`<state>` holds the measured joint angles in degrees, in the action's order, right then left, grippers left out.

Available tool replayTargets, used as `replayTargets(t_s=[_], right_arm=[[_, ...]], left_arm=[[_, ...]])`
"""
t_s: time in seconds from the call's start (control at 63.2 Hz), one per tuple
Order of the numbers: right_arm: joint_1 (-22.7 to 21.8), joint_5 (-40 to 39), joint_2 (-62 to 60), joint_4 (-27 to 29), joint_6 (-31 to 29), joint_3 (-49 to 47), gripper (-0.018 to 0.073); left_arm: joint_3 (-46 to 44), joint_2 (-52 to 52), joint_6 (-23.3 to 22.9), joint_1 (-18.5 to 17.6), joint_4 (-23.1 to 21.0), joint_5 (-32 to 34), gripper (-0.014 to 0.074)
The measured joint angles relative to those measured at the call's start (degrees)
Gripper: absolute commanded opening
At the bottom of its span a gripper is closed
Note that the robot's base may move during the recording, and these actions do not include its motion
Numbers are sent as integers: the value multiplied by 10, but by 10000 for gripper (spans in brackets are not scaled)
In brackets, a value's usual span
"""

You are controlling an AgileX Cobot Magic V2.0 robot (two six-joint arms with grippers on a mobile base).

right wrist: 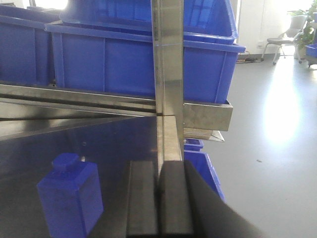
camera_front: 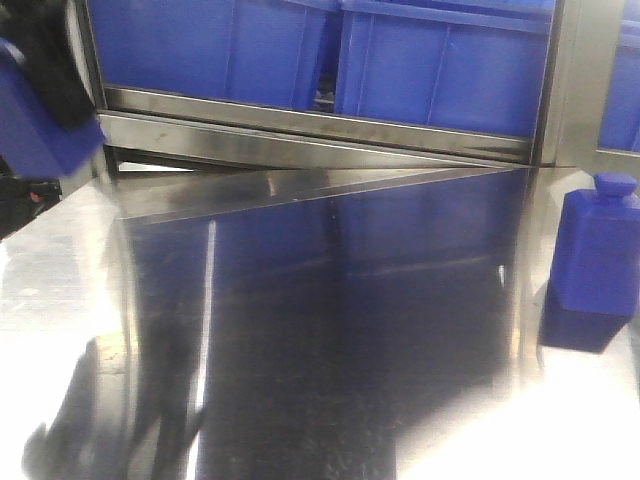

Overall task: Pick and sort blue part to right shelf
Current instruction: 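Lift the blue part off the table with the left gripper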

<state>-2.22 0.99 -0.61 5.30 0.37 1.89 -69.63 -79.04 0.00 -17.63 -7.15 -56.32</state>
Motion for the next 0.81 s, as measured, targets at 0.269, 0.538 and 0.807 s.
replayTargets(t_s=[0.269, 0.538, 0.807], right_arm=[[0, 23, 0, 8, 0, -37, 36], [0, 126, 21, 8, 0, -158, 221], [28, 227, 172, 10, 0, -317, 605]], left_arm=[[169, 257, 0, 0, 25, 180, 356], [329, 493, 0, 0, 35, 316, 356], [400, 563, 0, 0, 35, 332, 356]])
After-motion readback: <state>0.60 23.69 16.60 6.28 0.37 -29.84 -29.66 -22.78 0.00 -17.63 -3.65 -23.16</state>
